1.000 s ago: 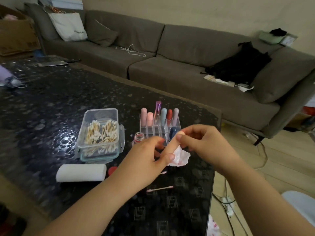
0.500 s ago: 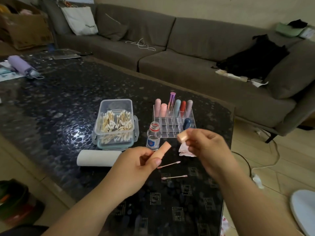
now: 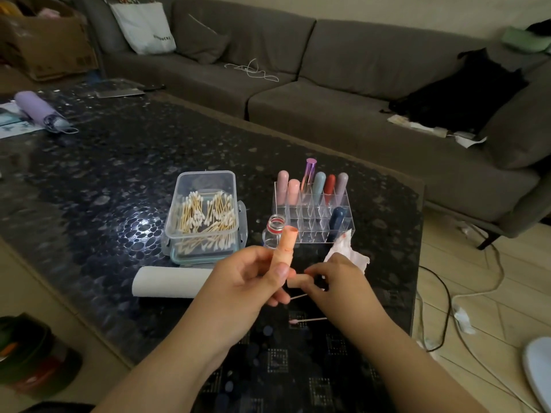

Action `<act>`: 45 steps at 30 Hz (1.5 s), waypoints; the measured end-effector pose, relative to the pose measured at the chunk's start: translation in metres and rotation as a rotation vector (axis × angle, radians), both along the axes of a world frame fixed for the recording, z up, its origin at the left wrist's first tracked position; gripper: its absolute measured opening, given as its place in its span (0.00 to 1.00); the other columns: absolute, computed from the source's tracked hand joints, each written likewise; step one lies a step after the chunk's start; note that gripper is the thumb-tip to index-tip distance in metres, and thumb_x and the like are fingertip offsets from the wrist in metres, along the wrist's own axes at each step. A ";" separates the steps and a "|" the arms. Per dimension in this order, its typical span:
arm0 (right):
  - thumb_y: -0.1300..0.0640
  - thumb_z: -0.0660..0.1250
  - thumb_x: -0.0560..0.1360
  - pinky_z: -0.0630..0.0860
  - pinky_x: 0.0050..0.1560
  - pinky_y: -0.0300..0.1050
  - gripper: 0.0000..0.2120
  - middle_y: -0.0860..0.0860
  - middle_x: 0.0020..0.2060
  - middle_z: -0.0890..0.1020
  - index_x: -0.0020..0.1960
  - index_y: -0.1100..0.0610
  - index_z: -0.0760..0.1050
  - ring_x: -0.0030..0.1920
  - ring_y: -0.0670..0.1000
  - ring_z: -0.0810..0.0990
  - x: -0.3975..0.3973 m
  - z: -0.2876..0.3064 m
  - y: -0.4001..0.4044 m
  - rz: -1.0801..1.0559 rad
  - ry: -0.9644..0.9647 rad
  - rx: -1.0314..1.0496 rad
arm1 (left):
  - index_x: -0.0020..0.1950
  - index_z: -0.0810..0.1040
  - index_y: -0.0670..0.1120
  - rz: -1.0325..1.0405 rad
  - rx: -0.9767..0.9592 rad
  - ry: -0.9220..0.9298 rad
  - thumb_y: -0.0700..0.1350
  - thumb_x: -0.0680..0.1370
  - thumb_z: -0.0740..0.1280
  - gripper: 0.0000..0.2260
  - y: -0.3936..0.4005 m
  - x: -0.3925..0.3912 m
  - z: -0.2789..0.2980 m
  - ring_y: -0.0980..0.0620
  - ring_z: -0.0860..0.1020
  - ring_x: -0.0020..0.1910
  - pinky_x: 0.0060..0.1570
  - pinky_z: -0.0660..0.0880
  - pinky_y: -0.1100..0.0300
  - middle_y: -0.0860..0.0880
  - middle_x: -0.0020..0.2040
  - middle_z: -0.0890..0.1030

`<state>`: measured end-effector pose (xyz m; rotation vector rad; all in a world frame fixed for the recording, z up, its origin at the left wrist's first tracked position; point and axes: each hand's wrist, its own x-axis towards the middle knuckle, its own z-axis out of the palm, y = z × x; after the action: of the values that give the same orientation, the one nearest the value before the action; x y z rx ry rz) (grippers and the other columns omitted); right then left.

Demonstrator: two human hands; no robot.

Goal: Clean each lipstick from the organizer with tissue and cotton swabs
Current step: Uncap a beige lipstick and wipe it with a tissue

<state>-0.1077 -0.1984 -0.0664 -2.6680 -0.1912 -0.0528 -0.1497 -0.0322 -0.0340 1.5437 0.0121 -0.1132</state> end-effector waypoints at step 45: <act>0.46 0.68 0.67 0.80 0.47 0.45 0.14 0.57 0.43 0.81 0.44 0.55 0.84 0.44 0.55 0.81 -0.033 0.058 0.008 0.113 0.032 0.945 | 0.49 0.81 0.51 -0.137 -0.343 0.057 0.59 0.67 0.73 0.17 -0.013 -0.007 -0.007 0.51 0.82 0.49 0.51 0.78 0.55 0.47 0.49 0.83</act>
<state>-0.1408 -0.1904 -0.0087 -1.7131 -0.2325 -0.0487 -0.1562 -0.0456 -0.0409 1.1975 -0.0650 -0.2553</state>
